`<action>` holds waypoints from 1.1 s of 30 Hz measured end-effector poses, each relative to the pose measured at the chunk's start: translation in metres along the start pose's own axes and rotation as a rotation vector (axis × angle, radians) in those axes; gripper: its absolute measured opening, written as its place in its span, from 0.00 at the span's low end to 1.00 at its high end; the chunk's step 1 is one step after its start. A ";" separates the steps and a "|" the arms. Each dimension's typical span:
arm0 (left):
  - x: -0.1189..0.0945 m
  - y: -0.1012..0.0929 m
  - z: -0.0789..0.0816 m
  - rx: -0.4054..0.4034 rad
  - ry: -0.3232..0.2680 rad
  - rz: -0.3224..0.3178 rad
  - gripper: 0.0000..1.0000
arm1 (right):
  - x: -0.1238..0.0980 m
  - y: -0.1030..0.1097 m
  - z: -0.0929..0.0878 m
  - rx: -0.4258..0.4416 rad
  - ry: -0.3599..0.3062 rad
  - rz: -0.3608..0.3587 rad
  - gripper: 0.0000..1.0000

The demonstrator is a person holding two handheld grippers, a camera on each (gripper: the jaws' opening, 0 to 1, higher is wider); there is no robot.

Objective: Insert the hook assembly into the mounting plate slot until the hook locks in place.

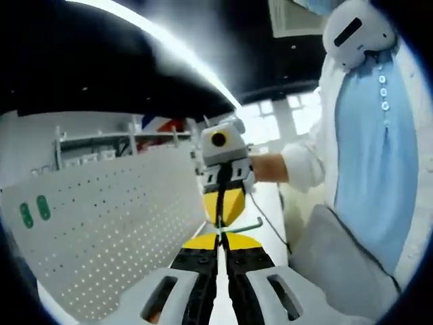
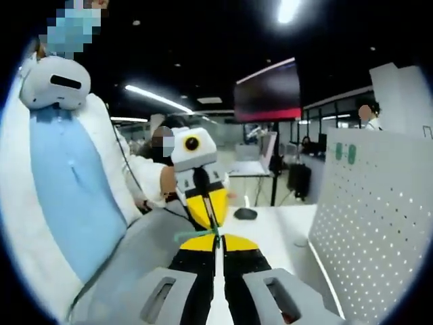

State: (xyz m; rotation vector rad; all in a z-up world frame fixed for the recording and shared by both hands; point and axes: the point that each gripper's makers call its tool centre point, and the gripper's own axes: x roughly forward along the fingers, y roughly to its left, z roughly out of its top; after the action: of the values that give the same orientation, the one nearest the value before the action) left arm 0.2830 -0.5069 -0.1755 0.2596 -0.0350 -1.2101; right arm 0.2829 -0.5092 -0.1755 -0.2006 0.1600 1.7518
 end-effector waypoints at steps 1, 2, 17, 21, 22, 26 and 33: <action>0.000 -0.001 -0.001 0.002 0.003 -0.004 0.03 | 0.000 0.000 -0.001 0.002 0.009 0.002 0.01; 0.000 -0.001 -0.002 0.007 0.009 -0.002 0.03 | 0.001 0.000 -0.002 0.002 0.015 -0.001 0.00; 0.001 0.012 -0.010 0.119 0.070 0.102 0.05 | 0.000 -0.017 -0.008 0.084 0.041 -0.083 0.00; -0.003 0.016 -0.010 0.134 0.084 0.127 0.09 | -0.002 -0.022 -0.011 0.106 0.046 -0.106 0.00; -0.004 0.017 -0.009 0.140 0.085 0.140 0.10 | -0.002 -0.023 -0.012 0.109 0.047 -0.109 0.00; -0.006 0.018 -0.008 0.192 0.117 0.164 0.11 | -0.004 -0.036 -0.019 0.151 0.065 -0.170 0.00; 0.005 0.018 -0.021 0.312 0.227 0.203 0.14 | -0.005 -0.054 -0.030 0.224 0.100 -0.268 0.00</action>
State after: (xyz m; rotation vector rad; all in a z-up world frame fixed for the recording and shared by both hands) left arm 0.3051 -0.5022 -0.1926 0.6503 -0.0510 -0.9649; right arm 0.3377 -0.5102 -0.2035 -0.1396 0.3828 1.4454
